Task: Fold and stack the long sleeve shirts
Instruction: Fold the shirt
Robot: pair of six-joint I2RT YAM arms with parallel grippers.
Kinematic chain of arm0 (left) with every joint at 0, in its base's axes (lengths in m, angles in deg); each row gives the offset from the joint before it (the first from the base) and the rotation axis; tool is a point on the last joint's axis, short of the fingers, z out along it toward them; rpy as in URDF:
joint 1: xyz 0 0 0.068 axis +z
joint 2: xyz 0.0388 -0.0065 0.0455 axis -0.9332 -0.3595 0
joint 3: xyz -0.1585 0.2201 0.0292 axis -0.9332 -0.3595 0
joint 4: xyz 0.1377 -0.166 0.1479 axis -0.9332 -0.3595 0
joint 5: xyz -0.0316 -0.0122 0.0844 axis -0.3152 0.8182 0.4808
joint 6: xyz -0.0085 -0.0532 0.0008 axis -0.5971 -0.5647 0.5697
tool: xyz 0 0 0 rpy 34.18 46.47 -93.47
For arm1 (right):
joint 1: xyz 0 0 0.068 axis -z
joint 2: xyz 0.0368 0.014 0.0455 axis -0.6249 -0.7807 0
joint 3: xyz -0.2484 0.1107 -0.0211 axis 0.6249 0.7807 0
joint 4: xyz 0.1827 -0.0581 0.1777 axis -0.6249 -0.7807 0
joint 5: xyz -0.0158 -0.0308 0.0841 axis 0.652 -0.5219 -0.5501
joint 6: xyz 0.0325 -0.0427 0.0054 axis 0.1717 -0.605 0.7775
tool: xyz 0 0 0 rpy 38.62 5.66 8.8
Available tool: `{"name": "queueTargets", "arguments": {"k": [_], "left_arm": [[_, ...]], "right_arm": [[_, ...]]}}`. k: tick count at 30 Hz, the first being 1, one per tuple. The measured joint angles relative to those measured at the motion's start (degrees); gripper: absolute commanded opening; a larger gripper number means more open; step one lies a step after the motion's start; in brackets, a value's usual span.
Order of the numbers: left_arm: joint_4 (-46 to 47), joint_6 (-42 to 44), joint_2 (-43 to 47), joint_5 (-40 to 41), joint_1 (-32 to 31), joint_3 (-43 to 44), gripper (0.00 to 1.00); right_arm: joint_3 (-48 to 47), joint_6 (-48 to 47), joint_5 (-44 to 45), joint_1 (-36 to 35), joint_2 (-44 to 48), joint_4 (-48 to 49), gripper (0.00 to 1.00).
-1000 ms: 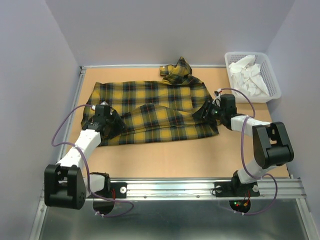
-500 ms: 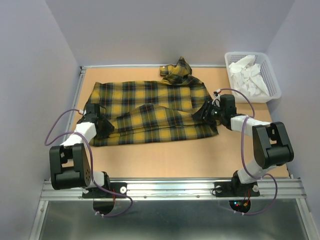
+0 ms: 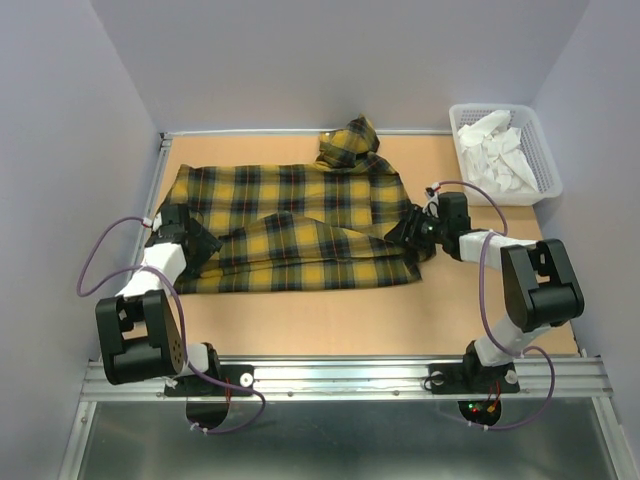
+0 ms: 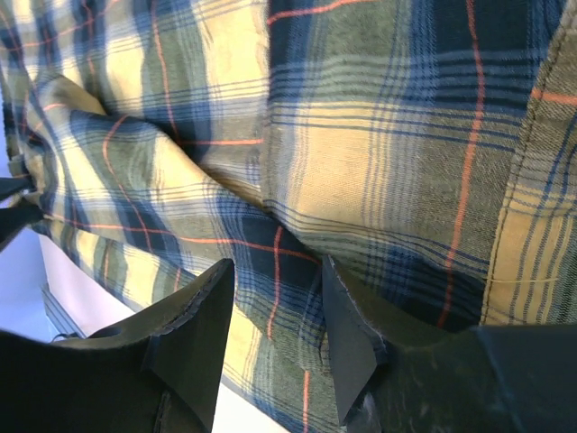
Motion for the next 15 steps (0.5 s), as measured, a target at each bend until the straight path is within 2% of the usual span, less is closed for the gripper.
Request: {"name": "queueTargets", "arguments": {"k": [3,9,15], "left_arm": [[-1.8,0.1,1.6,1.4,0.0,1.5,0.93],[-4.0,0.3,4.8,5.3,1.1,3.7,0.94],[-6.2,0.8,4.9,9.6,7.0,3.7,0.94]], "right_arm": [[0.4,-0.2,0.2,0.0,-0.3,-0.2,0.49],[1.0,-0.7,1.6,0.0,-0.3,-0.8,0.49],[1.0,-0.9,3.0,0.0,-0.4,-2.1,0.49]]}}
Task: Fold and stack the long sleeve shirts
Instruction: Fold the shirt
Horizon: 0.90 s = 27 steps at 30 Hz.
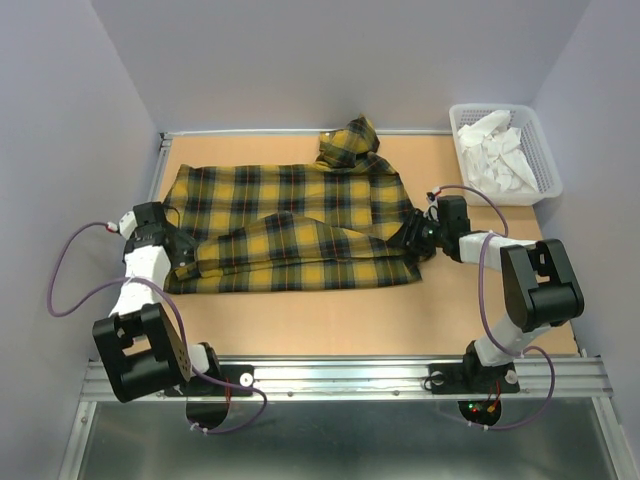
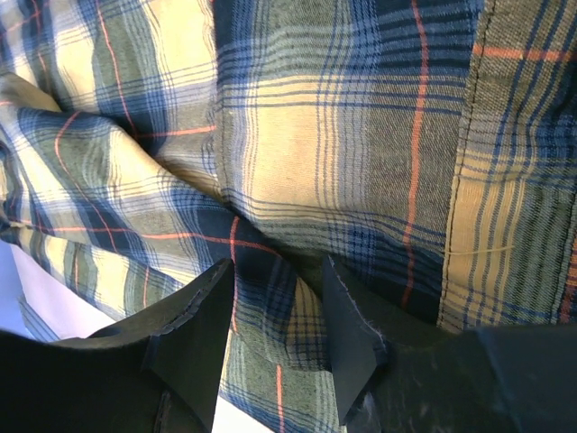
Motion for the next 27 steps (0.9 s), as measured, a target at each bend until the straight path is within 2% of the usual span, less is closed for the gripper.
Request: {"name": "queueTargets", "arguments": {"k": [4,11,20,27], "left_arm": [[-0.2,1.6,0.0,1.6,3.3,0.0,0.93],[2.5,4.8,-3.7,1.0,4.4,0.0,0.82],[5.4,6.7,-10.6,-2.6,4.4,0.4,0.81],[6.1,7.6,-12.2,-4.2,4.4,1.7,0.5]], "right_arm": [[0.0,-0.3,0.2,0.0,0.0,-0.7,0.49],[0.0,-0.4,0.1,0.0,0.0,-0.8,0.49],[0.0,-0.4,0.1,0.0,0.0,-0.9,0.49],[0.0,-0.9,1.0,0.0,0.0,-1.7,0.49]]}}
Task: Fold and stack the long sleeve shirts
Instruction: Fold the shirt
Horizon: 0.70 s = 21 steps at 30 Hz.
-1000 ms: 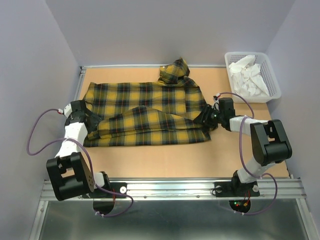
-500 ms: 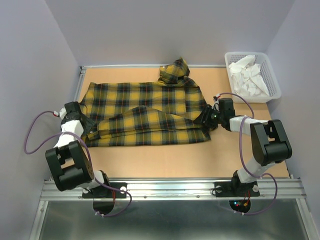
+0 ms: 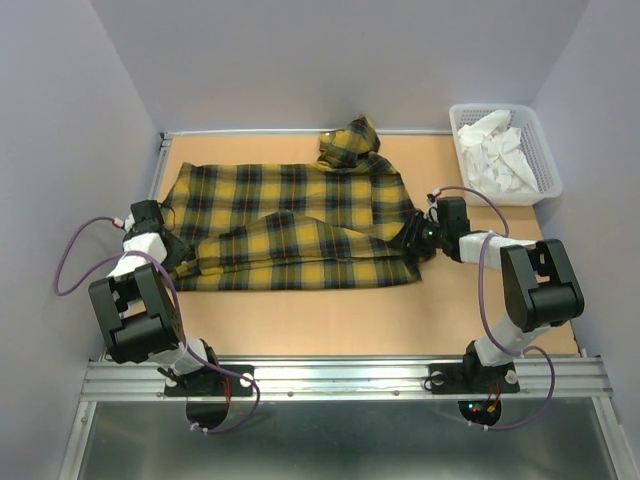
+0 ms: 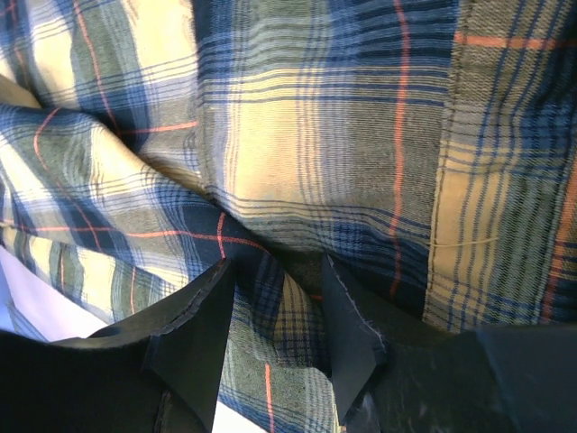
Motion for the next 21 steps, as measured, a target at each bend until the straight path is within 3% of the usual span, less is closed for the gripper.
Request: {"name": "queueTargets", "arguments": {"k": [4,14,21], "left_arm": [[-0.4,0.5,0.0,-0.5,0.0,1.1,0.49],[-3.7,0.7,3.4,-3.3,0.0,1.3,0.74],[-4.7,0.7,7.1,-6.3,-0.5,1.3,0.76]], "right_arm": [[-0.1,-0.2,3.6,0.1,0.0,-1.2,0.47],[-5.3,0.0,10.2,7.1,-1.6,-8.3,0.46],[-7.0,-2.5,13.2,8.0,-0.3,-12.7,0.47]]}}
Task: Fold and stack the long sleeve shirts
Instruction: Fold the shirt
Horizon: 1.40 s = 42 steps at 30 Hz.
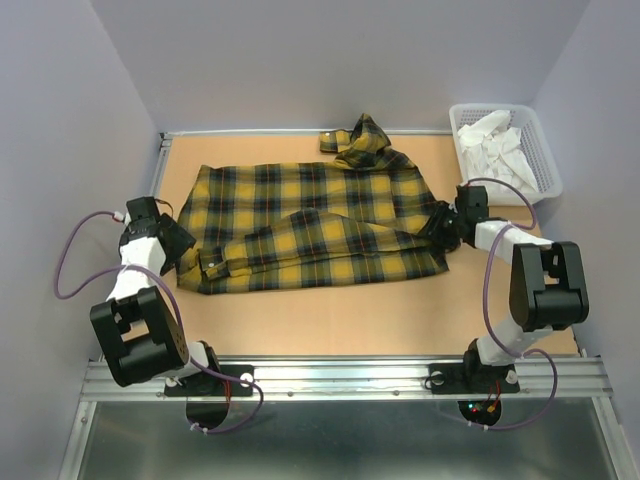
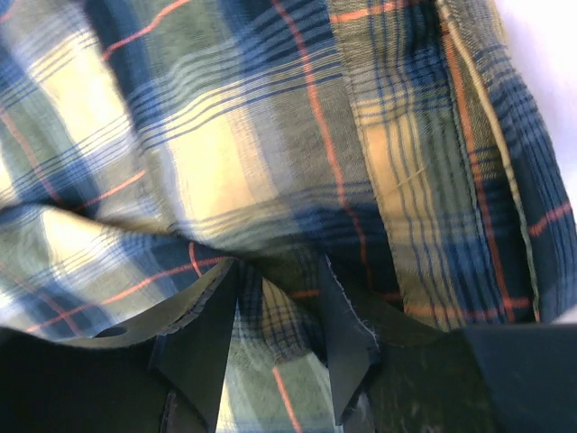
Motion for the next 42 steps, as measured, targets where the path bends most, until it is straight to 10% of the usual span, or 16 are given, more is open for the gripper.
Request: {"name": "queueTargets", "arguments": {"k": [22,42], "left_arm": [[-1.1,-5.2,2.5,2.8,-15.0,-1.3,0.47],[10.8,-10.8,-2.6,2.0,-1.2,-10.1,0.56]], "right_arm": [[0.3,-2.1,-5.3,-0.1,6.0,-2.7,0.47],[1.7,-3.0,-4.2,-0.1,6.0,-3.0,0.48]]}}
